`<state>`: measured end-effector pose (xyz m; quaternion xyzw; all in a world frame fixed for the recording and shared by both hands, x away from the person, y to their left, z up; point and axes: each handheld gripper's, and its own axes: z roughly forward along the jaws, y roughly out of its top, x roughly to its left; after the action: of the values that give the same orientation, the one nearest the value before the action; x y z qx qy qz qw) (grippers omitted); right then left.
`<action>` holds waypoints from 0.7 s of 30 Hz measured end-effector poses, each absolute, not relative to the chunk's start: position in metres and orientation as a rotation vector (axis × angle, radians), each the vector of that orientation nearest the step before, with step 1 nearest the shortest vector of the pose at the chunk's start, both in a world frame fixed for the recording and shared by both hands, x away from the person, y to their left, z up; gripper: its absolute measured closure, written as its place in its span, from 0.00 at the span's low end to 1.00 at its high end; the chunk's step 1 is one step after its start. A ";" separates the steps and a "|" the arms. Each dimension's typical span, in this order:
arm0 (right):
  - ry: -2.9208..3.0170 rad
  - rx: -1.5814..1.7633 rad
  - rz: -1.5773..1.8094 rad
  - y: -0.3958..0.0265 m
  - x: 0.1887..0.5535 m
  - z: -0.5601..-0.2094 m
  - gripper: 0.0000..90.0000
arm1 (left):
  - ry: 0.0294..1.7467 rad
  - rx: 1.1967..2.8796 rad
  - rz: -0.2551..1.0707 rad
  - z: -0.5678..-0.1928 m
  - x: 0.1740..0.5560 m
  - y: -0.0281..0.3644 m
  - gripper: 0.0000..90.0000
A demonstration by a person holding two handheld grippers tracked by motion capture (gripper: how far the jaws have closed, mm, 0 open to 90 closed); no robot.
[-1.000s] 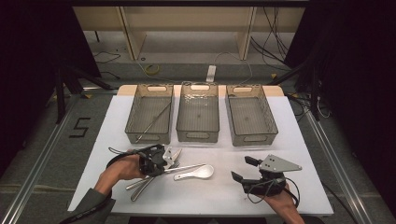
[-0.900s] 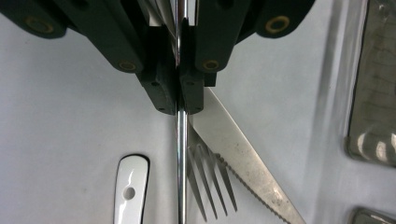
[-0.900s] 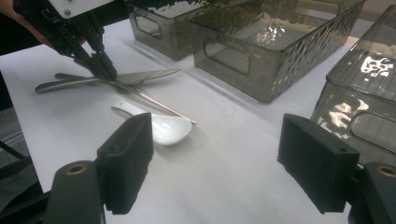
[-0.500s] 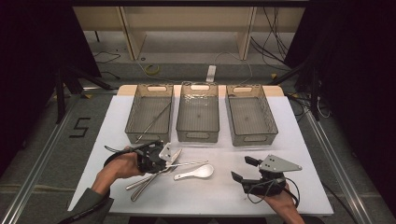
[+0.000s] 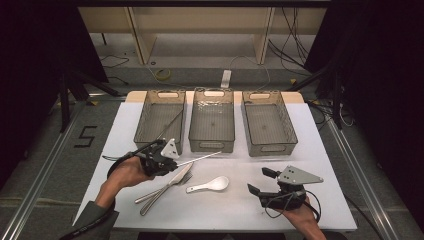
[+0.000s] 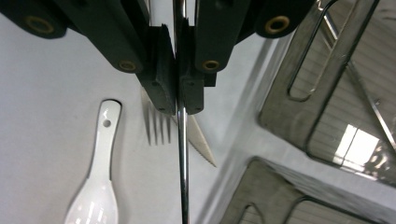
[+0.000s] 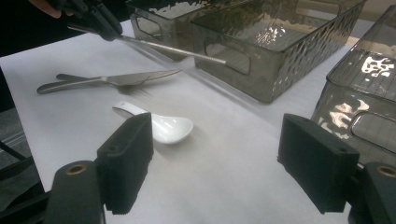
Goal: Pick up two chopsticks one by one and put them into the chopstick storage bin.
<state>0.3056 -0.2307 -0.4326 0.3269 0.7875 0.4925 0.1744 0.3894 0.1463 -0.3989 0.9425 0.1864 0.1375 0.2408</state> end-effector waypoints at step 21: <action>2.239 0.927 1.395 -0.230 0.306 -0.434 0.30 | 0.881 2.293 0.472 -0.360 0.424 0.186 0.94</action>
<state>0.3061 -0.2301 -0.4338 0.3266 0.7889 0.4914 0.1719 0.4238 0.1858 -0.3601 0.8701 0.3343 0.1790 0.3147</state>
